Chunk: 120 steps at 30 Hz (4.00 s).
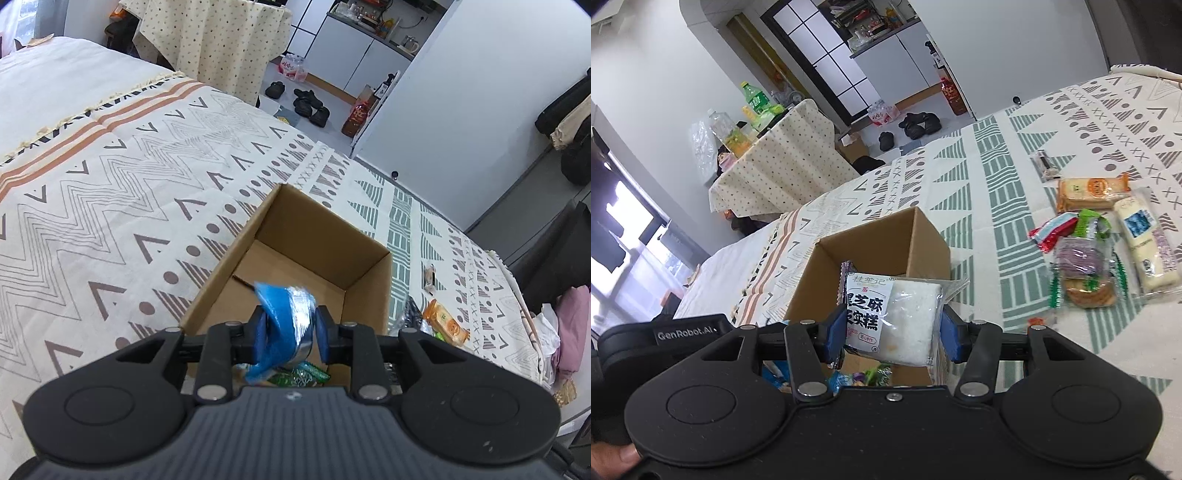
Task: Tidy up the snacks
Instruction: 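Open the left tool over the box while the right tool drops the sesame cake inside, then move both open tools back from the box toward the remaining snacks, then grasp the white Runfu cake packet with the right tool while the left tool grasps the orange snack stick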
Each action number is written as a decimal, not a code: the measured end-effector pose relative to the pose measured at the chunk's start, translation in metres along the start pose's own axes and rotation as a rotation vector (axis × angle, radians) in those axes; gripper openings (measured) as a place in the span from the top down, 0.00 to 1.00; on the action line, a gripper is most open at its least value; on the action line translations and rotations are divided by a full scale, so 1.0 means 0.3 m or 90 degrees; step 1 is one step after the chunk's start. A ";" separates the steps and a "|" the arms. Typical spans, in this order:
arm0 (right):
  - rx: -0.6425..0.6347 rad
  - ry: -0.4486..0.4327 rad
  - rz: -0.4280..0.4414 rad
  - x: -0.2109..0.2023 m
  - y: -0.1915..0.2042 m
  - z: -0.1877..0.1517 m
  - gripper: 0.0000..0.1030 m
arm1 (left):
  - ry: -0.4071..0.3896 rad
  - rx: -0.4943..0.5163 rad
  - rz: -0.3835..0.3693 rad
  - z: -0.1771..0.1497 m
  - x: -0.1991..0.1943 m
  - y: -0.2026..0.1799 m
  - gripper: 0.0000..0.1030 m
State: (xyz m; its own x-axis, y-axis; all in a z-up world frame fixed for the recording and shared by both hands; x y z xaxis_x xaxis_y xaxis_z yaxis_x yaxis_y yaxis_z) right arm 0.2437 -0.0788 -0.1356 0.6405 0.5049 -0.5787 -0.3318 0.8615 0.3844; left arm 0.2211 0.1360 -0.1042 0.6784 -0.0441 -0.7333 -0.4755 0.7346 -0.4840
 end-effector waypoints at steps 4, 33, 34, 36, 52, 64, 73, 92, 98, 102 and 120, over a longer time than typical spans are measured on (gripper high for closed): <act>-0.008 -0.002 0.005 0.025 0.030 0.005 0.51 | 0.000 0.007 0.001 0.003 0.007 0.006 0.63; -0.065 0.011 -0.085 -0.112 0.013 0.016 0.18 | -0.001 0.008 0.062 -0.069 -0.082 0.003 0.00; -0.067 0.013 -0.089 -0.122 0.007 0.018 0.16 | -0.001 0.006 0.061 -0.073 -0.086 -0.003 0.00; -0.068 0.013 -0.089 -0.143 -0.006 0.020 0.14 | -0.003 0.006 0.055 -0.084 -0.094 -0.014 0.00; -0.103 0.006 -0.144 -0.292 -0.194 0.049 0.04 | 0.008 0.021 0.022 -0.194 -0.123 -0.145 0.00; -0.083 -0.012 -0.141 -0.359 -0.294 0.059 0.04 | 0.022 0.066 0.041 -0.291 -0.082 -0.255 0.00; -0.076 -0.006 -0.145 -0.392 -0.392 0.049 0.04 | 0.036 0.105 0.063 -0.377 -0.034 -0.338 0.00; 0.022 0.021 -0.146 -0.368 -0.578 0.008 0.07 | 0.070 0.134 0.075 -0.490 0.120 -0.432 0.18; 0.053 0.045 -0.145 -0.315 -0.619 -0.004 0.15 | 0.097 0.125 0.070 -0.501 0.197 -0.428 0.39; 0.068 0.054 -0.134 -0.277 -0.633 -0.005 0.19 | 0.109 0.115 0.067 -0.501 0.254 -0.421 0.47; 0.048 0.102 -0.155 -0.034 -0.666 0.015 0.28 | 0.155 0.099 0.099 -0.488 0.444 -0.386 0.77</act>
State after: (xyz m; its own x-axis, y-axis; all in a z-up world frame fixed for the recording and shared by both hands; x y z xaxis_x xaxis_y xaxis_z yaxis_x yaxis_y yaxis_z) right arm 0.3066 -0.2564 -0.2033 0.5753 0.2918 -0.7641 -0.1266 0.9547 0.2693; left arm 0.2845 -0.0540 -0.2159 0.4423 -0.0702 -0.8941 -0.4582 0.8393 -0.2925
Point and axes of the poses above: each gripper's, at about its wrist camera, not at the fingertips, and x roughly the way its jaws point, y to its left, z to its top, the point moved 1 cm from there along x, roughly the way its jaws point, and after that the axes turned 12 degrees about -x, right-handed, at the moved point
